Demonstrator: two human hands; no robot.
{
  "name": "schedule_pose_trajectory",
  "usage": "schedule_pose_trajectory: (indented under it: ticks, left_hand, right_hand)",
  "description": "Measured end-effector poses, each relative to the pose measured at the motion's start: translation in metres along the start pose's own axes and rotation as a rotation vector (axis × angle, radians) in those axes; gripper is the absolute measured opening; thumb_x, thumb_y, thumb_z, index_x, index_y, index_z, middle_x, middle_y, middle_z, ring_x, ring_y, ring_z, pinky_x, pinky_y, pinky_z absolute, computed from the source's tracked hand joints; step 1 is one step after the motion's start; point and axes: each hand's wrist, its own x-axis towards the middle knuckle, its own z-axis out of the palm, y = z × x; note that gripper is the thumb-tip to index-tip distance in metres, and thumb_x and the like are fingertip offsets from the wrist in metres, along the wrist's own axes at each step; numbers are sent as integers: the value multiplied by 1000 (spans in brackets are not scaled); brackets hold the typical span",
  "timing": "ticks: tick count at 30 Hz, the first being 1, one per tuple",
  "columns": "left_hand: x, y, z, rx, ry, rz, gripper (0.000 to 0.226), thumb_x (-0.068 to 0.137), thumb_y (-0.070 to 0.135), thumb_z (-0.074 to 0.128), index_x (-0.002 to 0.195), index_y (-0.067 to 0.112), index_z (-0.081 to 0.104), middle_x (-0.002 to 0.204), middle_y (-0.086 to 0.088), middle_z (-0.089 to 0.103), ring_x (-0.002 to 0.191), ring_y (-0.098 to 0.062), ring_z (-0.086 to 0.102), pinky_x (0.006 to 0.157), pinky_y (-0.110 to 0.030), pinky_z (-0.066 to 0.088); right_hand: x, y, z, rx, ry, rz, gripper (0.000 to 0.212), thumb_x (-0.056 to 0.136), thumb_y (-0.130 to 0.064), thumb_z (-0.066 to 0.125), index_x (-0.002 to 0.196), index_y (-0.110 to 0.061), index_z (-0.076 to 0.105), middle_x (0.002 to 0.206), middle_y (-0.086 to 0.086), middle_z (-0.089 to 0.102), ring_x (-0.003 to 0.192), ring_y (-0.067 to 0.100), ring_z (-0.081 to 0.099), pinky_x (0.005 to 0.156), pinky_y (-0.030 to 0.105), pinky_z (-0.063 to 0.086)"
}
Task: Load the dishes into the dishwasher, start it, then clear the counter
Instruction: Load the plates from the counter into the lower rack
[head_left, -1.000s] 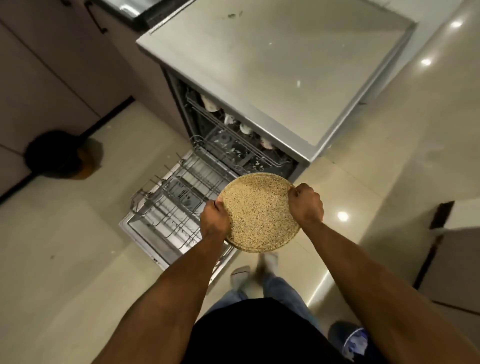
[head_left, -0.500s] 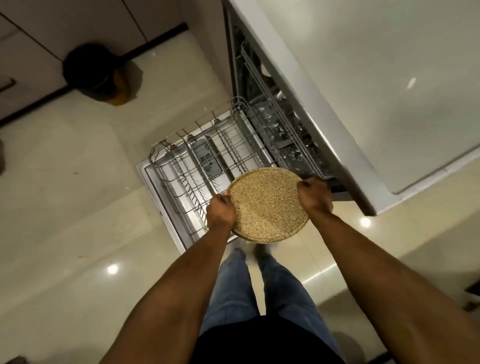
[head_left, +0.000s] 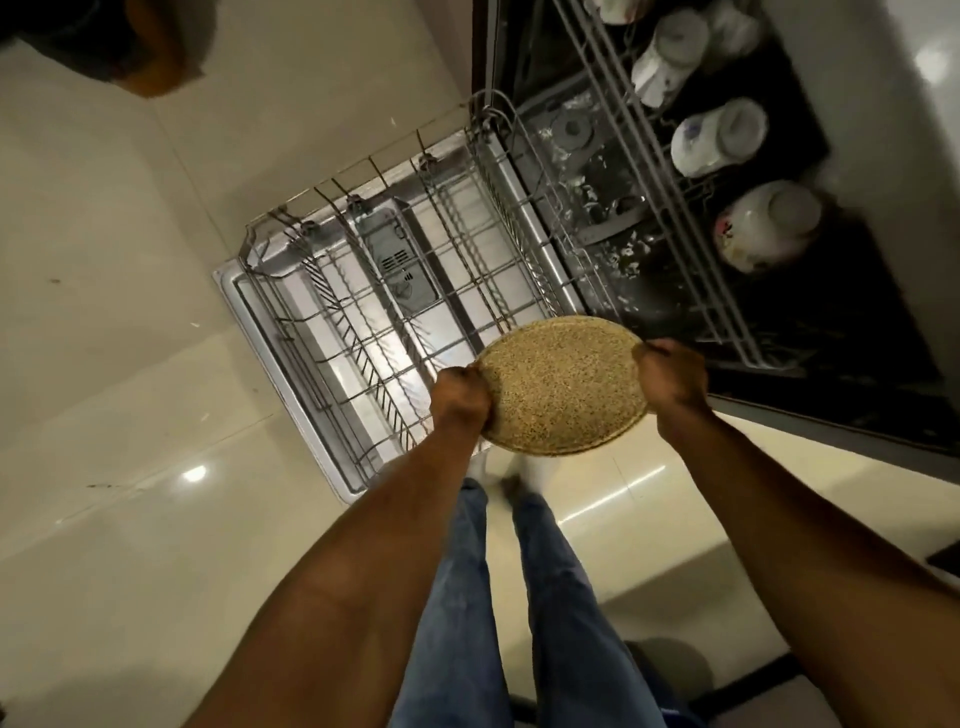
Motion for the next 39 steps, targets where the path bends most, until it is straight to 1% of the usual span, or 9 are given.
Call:
schedule_pose_trajectory:
  ticks: [7,10,14,18,24,30,33,37,39]
  left_hand:
    - [58,5,25,0,-75,-56,28,98,21,51,113,3,67,115,-16,67,104,-31,64,86,-34,49]
    - [73,13,32,43,-109,-98,27,93,7,52,115,1,66,115,-16,65,106,-31,62,78,-29,45]
    - [86,17,40,33,-124,-126,31,92,8,51,119,1,63,119,-18,64,108,-33,61,84,-32,50]
    - [97,18,48,14,-119,-117,30,92,8,49,119,-1,60,120,-20,63,109,-35,61,92,-39,53]
    - [113,14,58,-18,-101,-138,31,95,9,46,121,-1,57,120,-20,61,110,-35,60,93,-38,51]
    - [121,0,55,-21,-130,-153,30,92,-1,45,115,-4,63,116,-21,64,105,-33,62,72,-29,45]
    - [118,-2,54,-62,-148,-129,32,94,4,43,117,0,65,117,-20,65,105,-34,63,79,-33,50]
    - [107,4,53,-121,-145,-93,34,96,12,45,124,7,63,122,-15,63,109,-33,62,94,-42,52]
    - [106,7,54,-127,-133,-90,35,95,12,45,125,9,62,124,-14,62,110,-34,61,95,-43,52]
  right_hand:
    - [45,-10,29,-146,62,32,27,91,-11,53,112,-12,70,106,11,65,96,31,63,77,36,51]
    - [57,-15,37,-180,69,82,31,90,-9,49,114,-8,69,116,14,64,103,36,63,85,46,54]
    - [68,-16,46,-189,53,135,38,83,-10,43,110,-5,69,112,21,66,97,41,65,83,52,56]
    - [77,-17,49,-200,39,168,31,89,-9,43,110,-2,65,109,14,63,92,34,61,73,37,53]
    - [93,-19,58,-209,14,132,34,92,-16,48,118,-2,63,123,20,61,113,38,58,93,40,50]
    - [87,-25,73,-245,59,122,38,88,-11,47,122,-7,62,122,17,62,106,35,62,71,31,47]
    - [82,-22,67,-235,69,98,33,87,-11,47,114,-13,67,115,15,66,99,33,65,72,34,53]
    - [79,-27,53,-223,101,69,35,87,-8,49,117,-14,68,122,13,65,108,33,62,71,26,41]
    - [82,-30,51,-215,101,66,36,88,-9,49,119,-14,67,124,13,64,107,34,62,71,29,45]
